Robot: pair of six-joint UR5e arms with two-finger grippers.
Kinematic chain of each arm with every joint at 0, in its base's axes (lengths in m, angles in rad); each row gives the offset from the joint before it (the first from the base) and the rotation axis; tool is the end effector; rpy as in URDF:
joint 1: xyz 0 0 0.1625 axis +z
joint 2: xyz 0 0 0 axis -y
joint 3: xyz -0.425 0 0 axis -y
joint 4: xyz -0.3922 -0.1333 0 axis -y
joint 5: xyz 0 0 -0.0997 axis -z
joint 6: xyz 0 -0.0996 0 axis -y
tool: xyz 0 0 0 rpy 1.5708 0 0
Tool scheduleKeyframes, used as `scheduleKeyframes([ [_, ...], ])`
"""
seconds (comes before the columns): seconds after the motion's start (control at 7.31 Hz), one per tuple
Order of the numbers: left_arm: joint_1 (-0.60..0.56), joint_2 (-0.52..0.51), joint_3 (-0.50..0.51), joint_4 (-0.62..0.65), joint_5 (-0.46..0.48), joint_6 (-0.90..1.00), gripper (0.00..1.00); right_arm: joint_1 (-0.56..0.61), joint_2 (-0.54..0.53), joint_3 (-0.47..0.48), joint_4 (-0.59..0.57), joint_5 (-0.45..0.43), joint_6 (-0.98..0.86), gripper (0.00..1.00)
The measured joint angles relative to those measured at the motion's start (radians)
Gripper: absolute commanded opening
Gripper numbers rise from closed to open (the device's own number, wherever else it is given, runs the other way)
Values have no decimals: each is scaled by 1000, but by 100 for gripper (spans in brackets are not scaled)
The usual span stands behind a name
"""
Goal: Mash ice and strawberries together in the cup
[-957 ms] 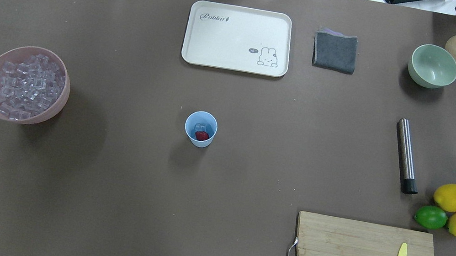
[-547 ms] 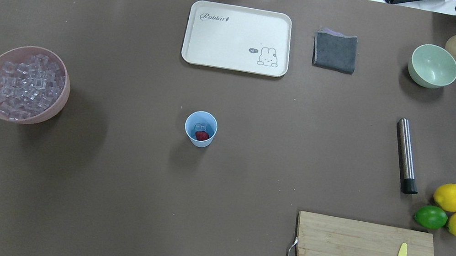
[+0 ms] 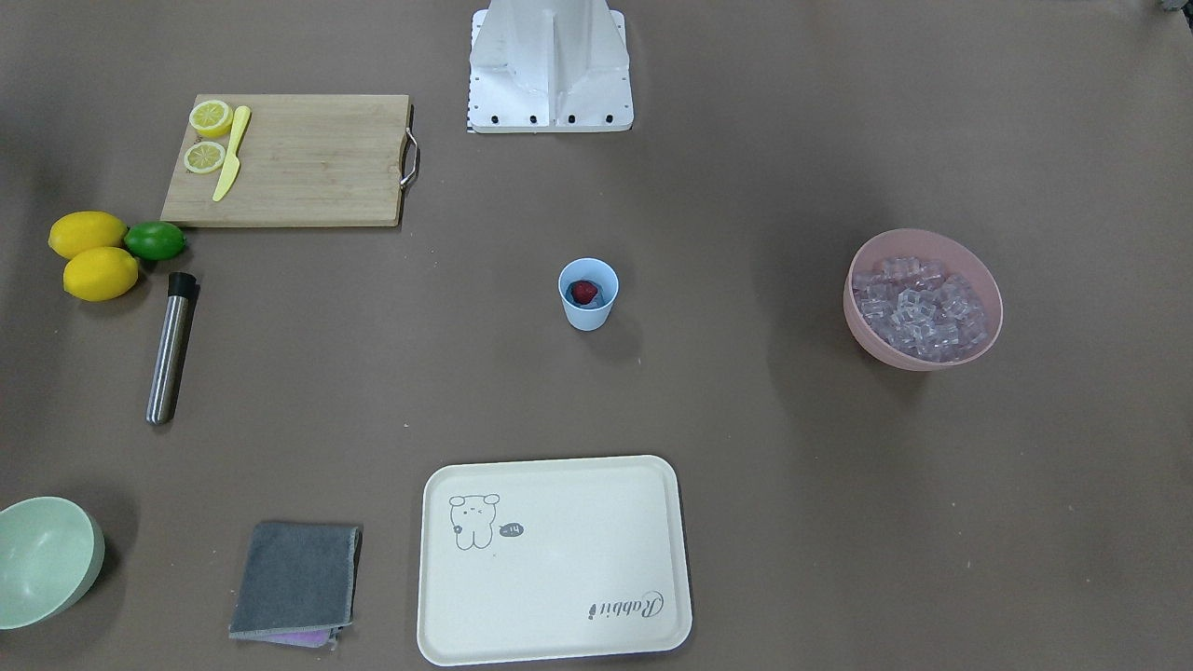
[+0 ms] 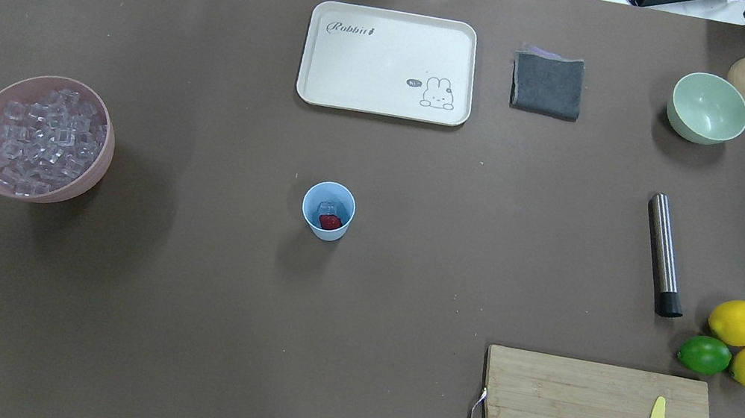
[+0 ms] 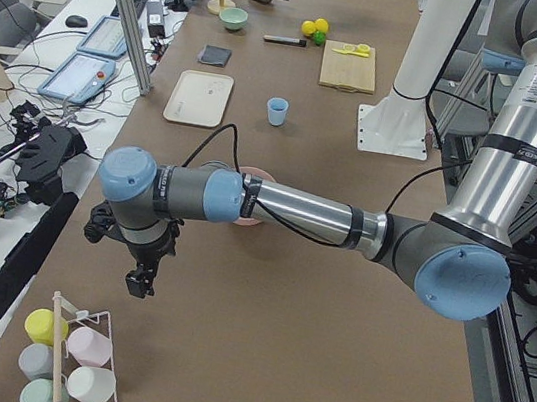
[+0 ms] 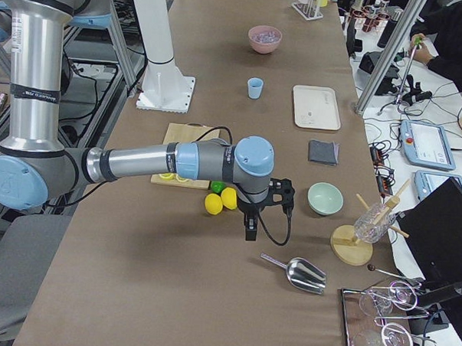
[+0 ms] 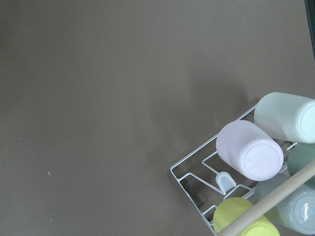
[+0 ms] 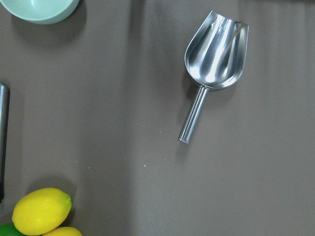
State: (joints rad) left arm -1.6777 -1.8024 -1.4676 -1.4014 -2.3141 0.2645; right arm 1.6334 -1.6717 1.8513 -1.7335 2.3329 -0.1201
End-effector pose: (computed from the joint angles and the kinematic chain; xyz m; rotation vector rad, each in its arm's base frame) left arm -0.1277 -0.5728 0.6033 0.0989 0.7382 0.1350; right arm 0.0922 -0.4391 0.5856 0.0855 -0.7576 -0.0611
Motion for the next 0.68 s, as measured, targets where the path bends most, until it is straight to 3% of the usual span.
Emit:
scheduleKeyframes([
  [0.27, 4, 128, -63, -149, -2, -14, 98, 3, -34, -9, 0, -21, -75, 100],
  [0.68, 5, 210, -134, -155, 2, -17, 98, 14, -48, -21, 1, -40, -101, 100],
])
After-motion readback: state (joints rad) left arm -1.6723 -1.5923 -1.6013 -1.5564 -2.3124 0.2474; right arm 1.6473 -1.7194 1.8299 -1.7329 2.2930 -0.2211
